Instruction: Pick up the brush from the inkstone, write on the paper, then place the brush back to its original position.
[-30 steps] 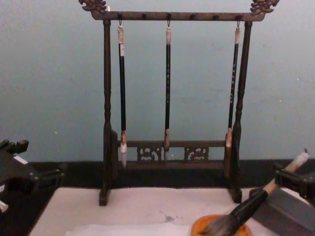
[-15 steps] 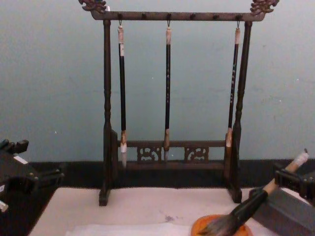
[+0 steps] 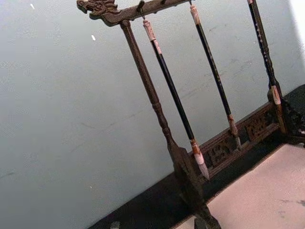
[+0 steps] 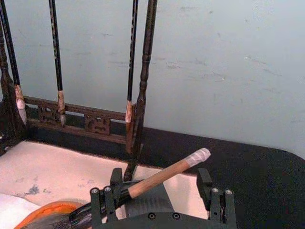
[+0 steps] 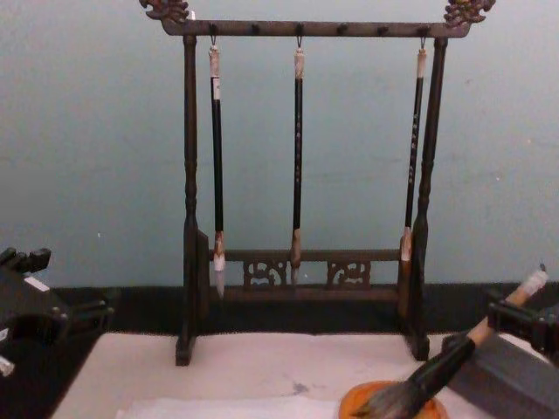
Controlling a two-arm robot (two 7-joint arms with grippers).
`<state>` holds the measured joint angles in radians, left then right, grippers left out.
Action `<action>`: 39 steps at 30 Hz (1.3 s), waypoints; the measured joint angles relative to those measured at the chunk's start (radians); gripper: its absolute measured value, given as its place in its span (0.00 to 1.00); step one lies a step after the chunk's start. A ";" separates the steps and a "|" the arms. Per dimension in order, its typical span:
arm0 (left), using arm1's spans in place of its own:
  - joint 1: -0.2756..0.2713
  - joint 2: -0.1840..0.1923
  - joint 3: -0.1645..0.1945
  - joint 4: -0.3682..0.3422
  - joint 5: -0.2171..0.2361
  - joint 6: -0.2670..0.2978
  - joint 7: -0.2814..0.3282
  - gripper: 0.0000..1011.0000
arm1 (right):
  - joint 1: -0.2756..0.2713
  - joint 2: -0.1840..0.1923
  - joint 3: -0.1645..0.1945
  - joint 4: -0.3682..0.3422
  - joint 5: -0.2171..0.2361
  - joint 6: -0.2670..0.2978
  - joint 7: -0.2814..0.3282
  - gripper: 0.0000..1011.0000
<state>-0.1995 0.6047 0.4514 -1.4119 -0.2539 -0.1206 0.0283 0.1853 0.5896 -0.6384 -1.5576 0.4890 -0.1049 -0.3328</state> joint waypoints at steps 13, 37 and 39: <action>0.000 0.000 0.000 0.000 0.000 0.000 0.000 1.00 | 0.000 0.000 0.000 0.000 0.000 0.000 0.000 0.99; 0.000 0.000 0.000 0.000 0.000 0.000 0.000 1.00 | 0.000 0.000 0.000 0.000 0.000 0.000 0.000 0.99; 0.000 0.000 0.000 0.000 0.000 0.000 0.000 1.00 | 0.000 0.000 0.000 0.000 0.000 0.000 0.000 0.99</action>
<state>-0.1995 0.6047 0.4514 -1.4120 -0.2539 -0.1206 0.0283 0.1853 0.5896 -0.6384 -1.5576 0.4890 -0.1049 -0.3328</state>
